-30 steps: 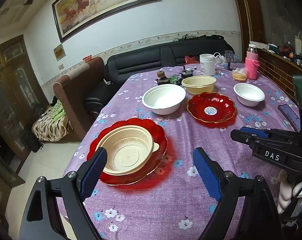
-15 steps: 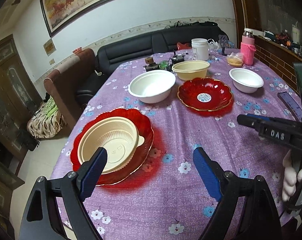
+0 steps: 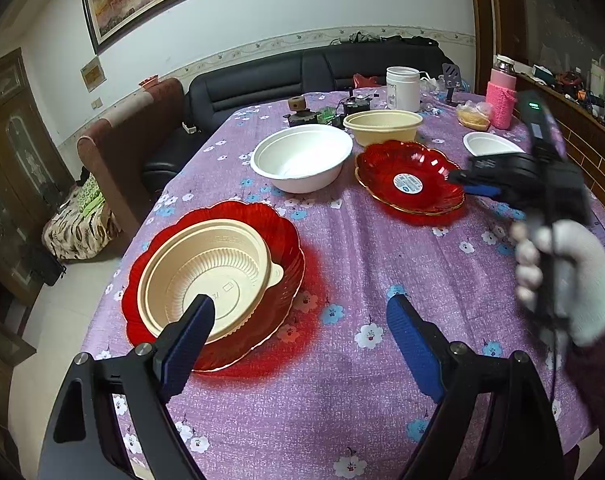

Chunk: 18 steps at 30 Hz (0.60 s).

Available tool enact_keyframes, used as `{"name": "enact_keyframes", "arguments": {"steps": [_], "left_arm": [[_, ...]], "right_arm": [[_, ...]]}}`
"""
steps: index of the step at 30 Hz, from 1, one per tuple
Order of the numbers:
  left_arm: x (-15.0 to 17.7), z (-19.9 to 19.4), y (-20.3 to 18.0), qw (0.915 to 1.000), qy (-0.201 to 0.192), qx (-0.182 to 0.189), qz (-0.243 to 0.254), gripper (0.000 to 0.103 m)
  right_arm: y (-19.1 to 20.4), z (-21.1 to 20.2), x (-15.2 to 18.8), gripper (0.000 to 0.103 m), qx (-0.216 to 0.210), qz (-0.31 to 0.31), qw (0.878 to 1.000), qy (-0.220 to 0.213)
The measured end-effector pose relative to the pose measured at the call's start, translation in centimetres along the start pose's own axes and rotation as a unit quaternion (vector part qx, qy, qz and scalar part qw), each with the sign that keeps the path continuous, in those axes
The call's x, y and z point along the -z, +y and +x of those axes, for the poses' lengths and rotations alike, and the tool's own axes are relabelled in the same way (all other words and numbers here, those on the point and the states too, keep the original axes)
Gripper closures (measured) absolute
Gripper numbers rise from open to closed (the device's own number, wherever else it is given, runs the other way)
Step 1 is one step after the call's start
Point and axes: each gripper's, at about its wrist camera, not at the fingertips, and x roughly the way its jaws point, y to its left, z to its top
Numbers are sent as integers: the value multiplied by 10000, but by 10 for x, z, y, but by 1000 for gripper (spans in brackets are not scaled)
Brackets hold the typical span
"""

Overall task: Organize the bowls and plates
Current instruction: 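Grasp the rim of the red plate with the blue sticker using the right gripper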

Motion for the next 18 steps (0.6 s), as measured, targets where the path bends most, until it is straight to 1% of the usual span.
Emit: {"name": "enact_keyframes", "arguments": {"steps": [3,4,7,10,12,15,18], "left_arm": [[1,-2,2,10000,-18,0,-6,15],[1,-3,4,10000,-21,0,-20,16],[1,-5,7,10000,-39,0,-78,15],[2,-11,11,9998,-107,21,-143,15],[2,-14,13,9997,-135,29,-181,16],[3,-15,14,9996,-145,60,-238,15],[5,-19,14,9995,-146,65,-263,15]], "right_arm": [[6,14,-8,71,96,-25,9998,150],[8,16,-9,71,169,-53,9997,164],[10,14,-9,72,154,-127,9997,172],[2,-1,-8,71,95,70,9999,-60],[-2,-6,-8,71,259,31,9995,-185],[2,-4,-6,70,471,-155,9986,-190],[2,-6,-6,70,639,-142,9975,-270]]}}
